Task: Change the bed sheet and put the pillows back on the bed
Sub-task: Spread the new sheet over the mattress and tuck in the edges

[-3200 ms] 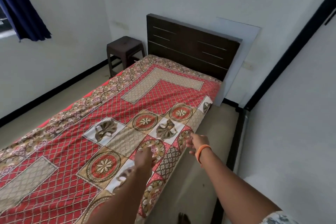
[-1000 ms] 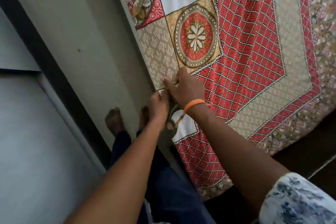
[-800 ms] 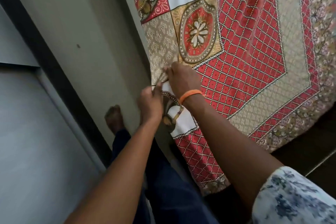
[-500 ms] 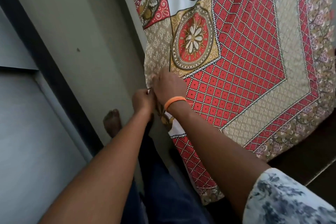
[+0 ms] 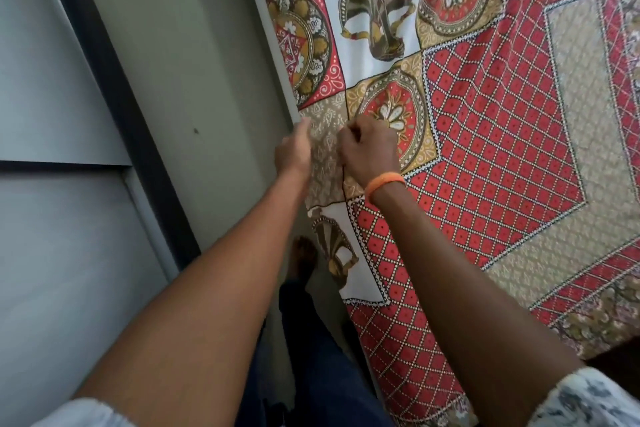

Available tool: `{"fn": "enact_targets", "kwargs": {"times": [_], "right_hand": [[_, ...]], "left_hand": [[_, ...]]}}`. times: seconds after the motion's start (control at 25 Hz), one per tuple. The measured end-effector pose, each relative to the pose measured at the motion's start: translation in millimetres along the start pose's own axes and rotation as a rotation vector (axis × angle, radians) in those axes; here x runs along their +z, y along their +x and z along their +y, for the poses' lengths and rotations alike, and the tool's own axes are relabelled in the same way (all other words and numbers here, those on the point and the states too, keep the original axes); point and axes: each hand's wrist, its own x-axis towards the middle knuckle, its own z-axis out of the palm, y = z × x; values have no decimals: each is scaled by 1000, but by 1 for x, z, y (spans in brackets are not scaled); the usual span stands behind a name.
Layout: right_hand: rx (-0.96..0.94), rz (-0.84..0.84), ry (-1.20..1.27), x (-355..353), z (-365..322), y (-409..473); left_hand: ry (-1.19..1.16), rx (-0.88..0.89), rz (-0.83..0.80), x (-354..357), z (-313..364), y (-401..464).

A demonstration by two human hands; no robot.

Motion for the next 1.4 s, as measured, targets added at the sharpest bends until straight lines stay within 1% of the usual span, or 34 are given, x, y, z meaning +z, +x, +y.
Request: {"fn": "enact_targets", "kwargs": {"times": [0.08,0.16,0.24,0.32,0.4,0.48,0.56,0.64,0.68,0.76,0.84,0.92,1.0,1.04,1.12,1.2,1.28,1.36,1.4], "right_hand": [[-39,-13,-94,-2,-11,30],[-56,-26,-156,4,-24,56],[10,-61,-211,7,-35,74],[81,-61,-244,15,-48,82],[47,-90,-259,35,-68,83],[8,-211,-285,56,-91,80],[24,-297,-276,67,-108,89],[32,-316,-262,67,-117,102],[21,-313,-259,65,-121,107],[-40,-260,-240,58,-132,117],[-85,-127,-149,46,-146,134],[-73,33,-62,34,-160,167],[-33,110,-47,26,-172,206],[-15,111,-62,24,-178,224],[-10,88,-106,25,-184,254],[-30,54,-135,29,-192,276],[-83,-10,-105,32,-211,292],[-125,-106,-96,33,-224,299],[-133,-146,-112,33,-228,300]], "left_hand": [[5,82,30,11,27,15],[103,166,78,19,48,32],[228,269,89,21,60,46],[295,366,88,8,69,59],[294,404,172,-18,70,74],[403,378,194,-38,67,85],[493,260,132,-40,70,99],[466,117,142,-41,85,111],[450,80,155,-44,94,118],[390,48,144,-49,113,128],[225,38,38,-43,142,133],[69,9,-68,-22,183,140],[34,-9,-117,3,215,152],[54,7,-104,13,224,157],[142,112,-55,20,230,166],[254,233,19,4,234,178],[273,311,95,-23,244,193],[363,275,102,-37,245,198],[414,220,94,-38,243,199]]}}
